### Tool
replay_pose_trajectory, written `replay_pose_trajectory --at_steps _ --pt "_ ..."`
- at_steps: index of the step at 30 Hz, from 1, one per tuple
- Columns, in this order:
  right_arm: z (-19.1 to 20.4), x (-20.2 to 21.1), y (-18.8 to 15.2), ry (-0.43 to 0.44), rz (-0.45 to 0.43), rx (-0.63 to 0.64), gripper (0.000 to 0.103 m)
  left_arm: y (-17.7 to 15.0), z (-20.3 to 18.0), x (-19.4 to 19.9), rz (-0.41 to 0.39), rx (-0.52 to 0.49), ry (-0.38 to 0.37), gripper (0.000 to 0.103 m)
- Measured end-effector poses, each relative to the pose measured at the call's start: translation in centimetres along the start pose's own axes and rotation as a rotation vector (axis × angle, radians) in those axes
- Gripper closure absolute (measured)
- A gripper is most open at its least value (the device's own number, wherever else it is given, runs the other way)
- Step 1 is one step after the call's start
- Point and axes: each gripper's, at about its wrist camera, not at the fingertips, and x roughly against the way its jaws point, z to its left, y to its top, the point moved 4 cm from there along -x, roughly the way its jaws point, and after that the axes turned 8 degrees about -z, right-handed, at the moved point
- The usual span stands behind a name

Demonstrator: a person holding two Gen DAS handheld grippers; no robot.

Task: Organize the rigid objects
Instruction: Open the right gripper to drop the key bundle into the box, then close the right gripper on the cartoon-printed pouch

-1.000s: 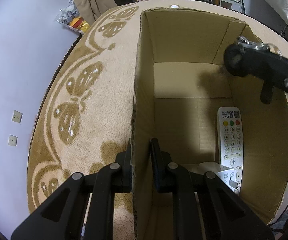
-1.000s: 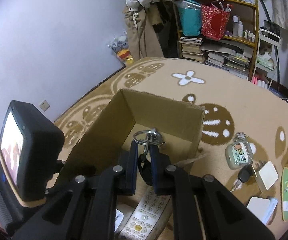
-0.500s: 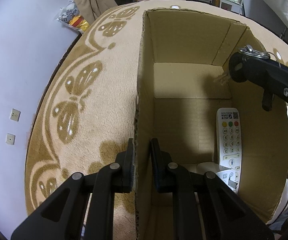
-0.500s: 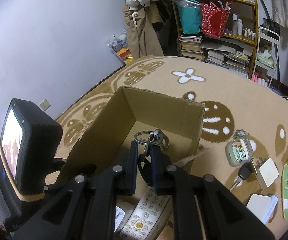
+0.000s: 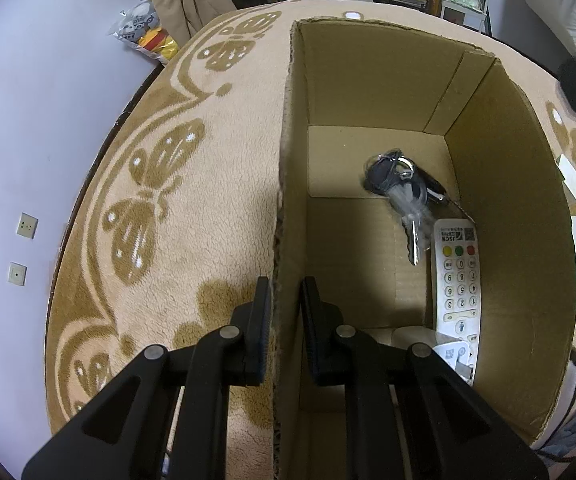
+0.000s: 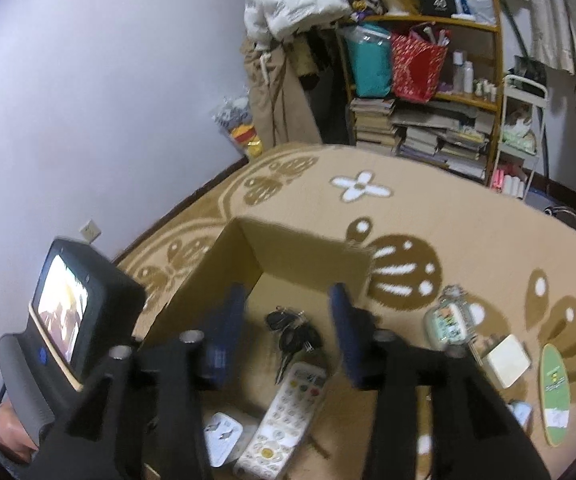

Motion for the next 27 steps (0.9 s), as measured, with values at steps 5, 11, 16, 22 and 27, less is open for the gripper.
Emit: replay_pose_trajectory --at_steps 5,11,16,22,27 --pt "-3.2 -0.1 1.1 -0.080 -0.020 -0.019 0.008 0.0 0.1 0.0 0.001 0.004 -0.004 0.088" --pt "-8.2 -1.9 0.5 -0.134 0.011 -0.058 0.004 0.0 0.0 -0.1 -0.001 -0.006 0.008 0.088" --pt "-11.4 -4.1 -0.7 -0.166 0.071 -0.058 0.004 -0.1 -0.2 -0.2 -0.002 -0.015 0.017 0.088" --pt "-13.8 -6.8 -1.2 -0.195 0.176 -0.056 0.004 -0.1 -0.2 -0.2 -0.001 -0.007 0.012 0.088" --pt "-15.6 -8.5 -1.8 -0.216 0.222 -0.094 0.004 0.0 -0.2 -0.3 -0.003 -0.007 0.010 0.088"
